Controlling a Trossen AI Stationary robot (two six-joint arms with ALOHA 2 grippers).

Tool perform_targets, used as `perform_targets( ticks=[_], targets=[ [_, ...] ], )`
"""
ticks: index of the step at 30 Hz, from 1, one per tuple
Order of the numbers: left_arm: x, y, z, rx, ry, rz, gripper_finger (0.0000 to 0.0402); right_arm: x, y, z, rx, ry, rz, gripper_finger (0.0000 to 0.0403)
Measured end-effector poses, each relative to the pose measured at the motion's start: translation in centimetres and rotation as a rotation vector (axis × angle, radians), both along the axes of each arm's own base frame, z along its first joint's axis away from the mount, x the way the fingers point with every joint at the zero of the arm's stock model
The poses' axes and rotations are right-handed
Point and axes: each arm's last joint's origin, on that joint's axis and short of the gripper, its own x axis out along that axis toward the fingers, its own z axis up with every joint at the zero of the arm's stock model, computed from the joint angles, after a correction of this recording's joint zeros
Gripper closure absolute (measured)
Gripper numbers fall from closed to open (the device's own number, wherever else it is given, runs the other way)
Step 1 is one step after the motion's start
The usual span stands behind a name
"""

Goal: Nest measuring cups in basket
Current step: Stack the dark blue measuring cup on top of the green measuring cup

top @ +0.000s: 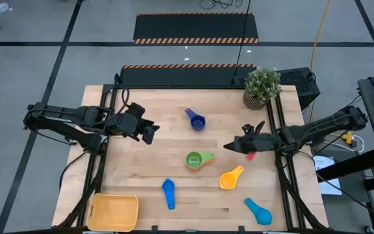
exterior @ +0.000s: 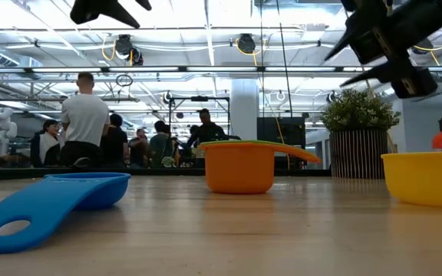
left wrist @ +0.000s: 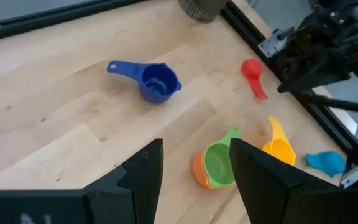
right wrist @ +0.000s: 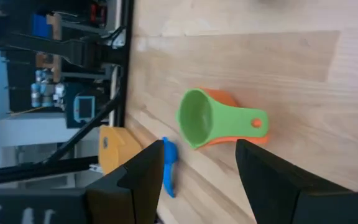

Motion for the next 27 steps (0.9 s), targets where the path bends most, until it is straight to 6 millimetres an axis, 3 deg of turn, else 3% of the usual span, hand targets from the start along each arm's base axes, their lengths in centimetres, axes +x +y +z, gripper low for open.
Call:
perform_targets(
  ticks=[8,17,27],
  targets=[
    [0.1,1.1,-2.0,-0.036,0.030,0.122,0.0213,0.9,-3.0,3.8,0.002,-0.066,0.138,0.0211],
    [0.7,1.9,-3.9,-0.096,-0.021,0.211,0.0213,1.5,-7.3,5.3,0.028,-0.120,0.243,0.0211],
    [1.0,2.4,-4.9,-0.132,-0.062,0.262,0.0213,5.6,-12.3,8.0,-0.024,-0.171,0.369,0.0211]
  ],
)
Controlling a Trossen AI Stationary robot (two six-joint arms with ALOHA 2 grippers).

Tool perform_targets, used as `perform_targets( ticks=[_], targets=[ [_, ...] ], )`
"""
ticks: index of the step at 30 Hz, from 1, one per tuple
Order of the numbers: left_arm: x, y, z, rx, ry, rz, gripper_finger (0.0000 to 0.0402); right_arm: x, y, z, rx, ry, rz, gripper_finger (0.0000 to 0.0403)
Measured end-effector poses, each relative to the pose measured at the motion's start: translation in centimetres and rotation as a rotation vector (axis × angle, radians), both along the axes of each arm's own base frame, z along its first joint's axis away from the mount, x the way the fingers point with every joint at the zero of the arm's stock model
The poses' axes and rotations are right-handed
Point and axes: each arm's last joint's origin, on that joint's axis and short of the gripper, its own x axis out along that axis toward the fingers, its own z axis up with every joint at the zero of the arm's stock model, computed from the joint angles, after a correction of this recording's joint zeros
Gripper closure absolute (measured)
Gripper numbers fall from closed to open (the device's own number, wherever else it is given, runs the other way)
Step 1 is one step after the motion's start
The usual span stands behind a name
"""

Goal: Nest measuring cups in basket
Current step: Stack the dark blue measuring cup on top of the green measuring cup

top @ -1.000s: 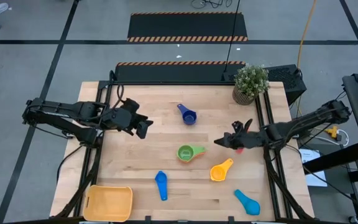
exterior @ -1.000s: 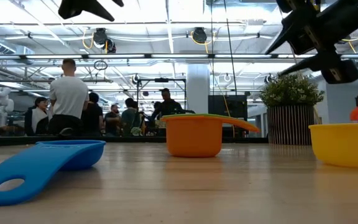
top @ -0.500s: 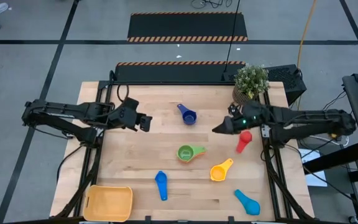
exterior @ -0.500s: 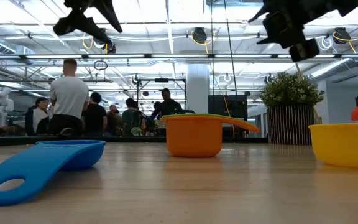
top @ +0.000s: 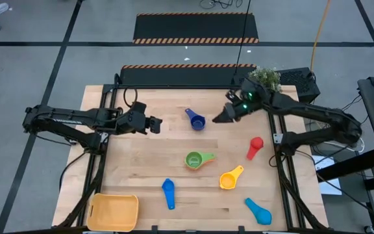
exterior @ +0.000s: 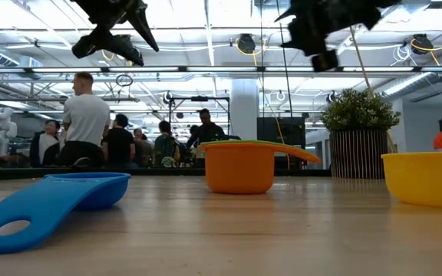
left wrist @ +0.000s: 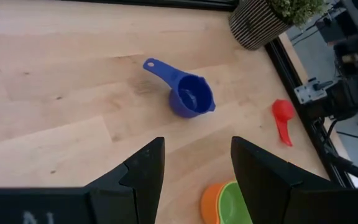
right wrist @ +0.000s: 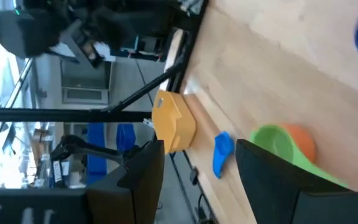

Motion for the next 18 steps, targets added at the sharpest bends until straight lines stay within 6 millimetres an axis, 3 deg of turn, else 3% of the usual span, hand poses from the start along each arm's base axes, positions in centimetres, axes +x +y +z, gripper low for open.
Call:
perform_targets(
  ticks=[8,15,18],
  targets=[
    [-0.2,0.0,-0.3,0.009,0.053,-0.032,0.0213,5.5,-4.5,2.1,-0.085,-0.019,-0.022,0.0211],
    [-1.5,0.3,-1.4,-0.083,0.196,0.000,0.0213,8.9,-7.4,2.4,-0.157,0.045,-0.042,0.0211],
    [-1.9,0.3,-1.6,-0.095,0.238,0.014,0.0213,9.7,-8.4,1.3,-0.159,0.095,-0.034,0.0211]
  ],
)
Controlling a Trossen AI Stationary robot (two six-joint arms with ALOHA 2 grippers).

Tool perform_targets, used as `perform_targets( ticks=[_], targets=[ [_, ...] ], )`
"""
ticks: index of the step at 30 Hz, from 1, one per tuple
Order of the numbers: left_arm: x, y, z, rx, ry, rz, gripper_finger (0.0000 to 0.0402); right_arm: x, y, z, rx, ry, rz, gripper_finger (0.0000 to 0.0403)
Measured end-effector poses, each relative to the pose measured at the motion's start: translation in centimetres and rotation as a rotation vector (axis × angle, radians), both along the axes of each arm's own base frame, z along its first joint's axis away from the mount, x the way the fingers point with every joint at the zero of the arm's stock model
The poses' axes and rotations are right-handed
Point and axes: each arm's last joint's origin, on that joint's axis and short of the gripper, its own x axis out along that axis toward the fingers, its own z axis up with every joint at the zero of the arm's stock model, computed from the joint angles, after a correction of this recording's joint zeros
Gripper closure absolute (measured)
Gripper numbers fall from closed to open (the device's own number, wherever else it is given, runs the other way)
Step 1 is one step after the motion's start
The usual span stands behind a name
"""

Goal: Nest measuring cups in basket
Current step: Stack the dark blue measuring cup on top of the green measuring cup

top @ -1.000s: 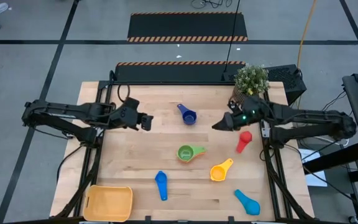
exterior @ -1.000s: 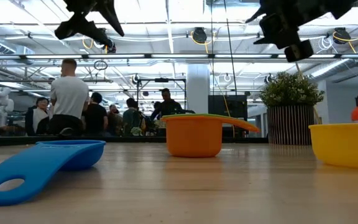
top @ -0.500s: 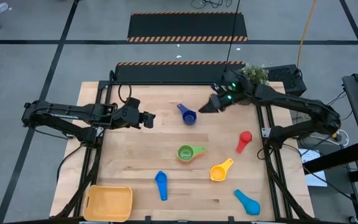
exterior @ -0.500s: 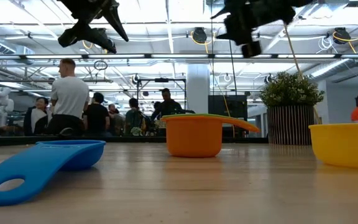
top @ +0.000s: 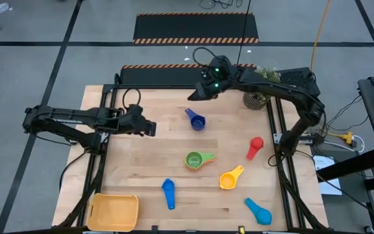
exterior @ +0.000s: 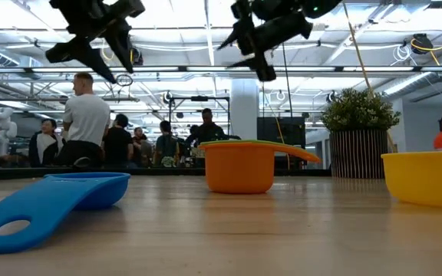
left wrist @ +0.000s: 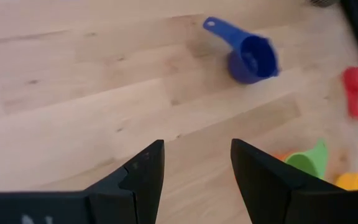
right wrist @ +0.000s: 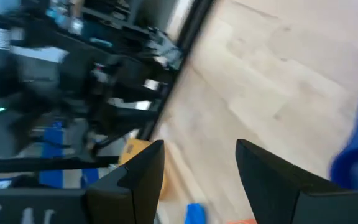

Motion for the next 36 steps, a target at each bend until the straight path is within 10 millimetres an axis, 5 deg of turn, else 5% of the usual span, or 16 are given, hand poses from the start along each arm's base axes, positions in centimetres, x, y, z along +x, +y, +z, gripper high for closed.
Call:
perform_targets(
  ticks=[20,36],
  targets=[
    [0.0,0.1,0.0,-0.010,-0.017,0.038,0.0213,2.3,-3.2,-10.3,-0.095,0.258,0.170,0.0209],
    [0.1,1.7,0.2,-0.003,-0.039,0.096,0.0213,1.5,-5.9,-11.4,-0.141,0.239,0.140,0.0140]
  ],
)
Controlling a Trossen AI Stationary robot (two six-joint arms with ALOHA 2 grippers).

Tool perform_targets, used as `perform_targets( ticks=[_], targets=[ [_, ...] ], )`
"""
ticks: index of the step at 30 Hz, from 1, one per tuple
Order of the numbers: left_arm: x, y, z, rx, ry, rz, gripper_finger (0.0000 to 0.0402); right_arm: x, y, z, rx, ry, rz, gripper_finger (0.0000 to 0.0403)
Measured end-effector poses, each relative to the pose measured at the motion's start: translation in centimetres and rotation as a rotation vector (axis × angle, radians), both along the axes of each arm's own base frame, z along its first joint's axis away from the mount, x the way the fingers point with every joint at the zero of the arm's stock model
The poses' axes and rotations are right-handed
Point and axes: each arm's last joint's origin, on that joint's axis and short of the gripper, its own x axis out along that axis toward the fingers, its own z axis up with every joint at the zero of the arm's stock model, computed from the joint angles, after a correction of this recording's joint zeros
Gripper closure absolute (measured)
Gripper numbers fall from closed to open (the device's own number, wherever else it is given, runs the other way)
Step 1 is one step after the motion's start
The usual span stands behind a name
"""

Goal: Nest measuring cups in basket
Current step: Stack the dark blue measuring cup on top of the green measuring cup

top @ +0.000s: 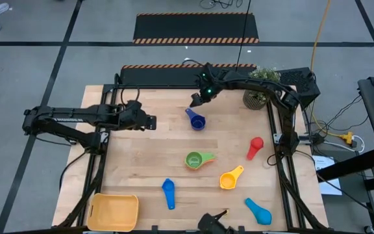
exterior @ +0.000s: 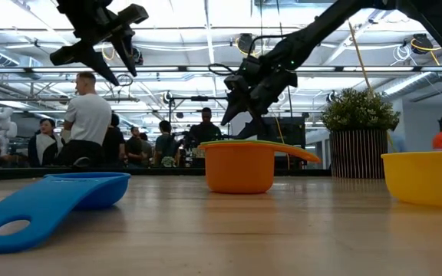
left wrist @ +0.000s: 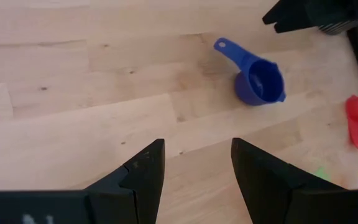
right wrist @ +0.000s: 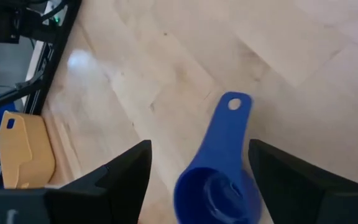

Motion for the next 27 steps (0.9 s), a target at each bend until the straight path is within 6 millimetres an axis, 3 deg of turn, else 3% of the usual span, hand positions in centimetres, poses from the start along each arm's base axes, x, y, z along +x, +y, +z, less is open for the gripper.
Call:
perform_targets(
  ticks=[8,18,27],
  targets=[
    [0.6,0.2,0.4,-0.002,-0.084,0.012,0.0213,-0.5,-0.6,-0.1,-0.028,-0.002,0.019,0.0138],
    [1.1,0.2,0.9,-0.012,-0.166,0.023,0.0213,0.1,0.9,-1.2,-0.047,0.035,0.116,0.0138],
    [1.4,-0.6,1.1,-0.017,-0.192,-0.009,0.0213,-1.4,2.3,-4.6,0.023,0.124,0.122,0.0138]
  ],
)
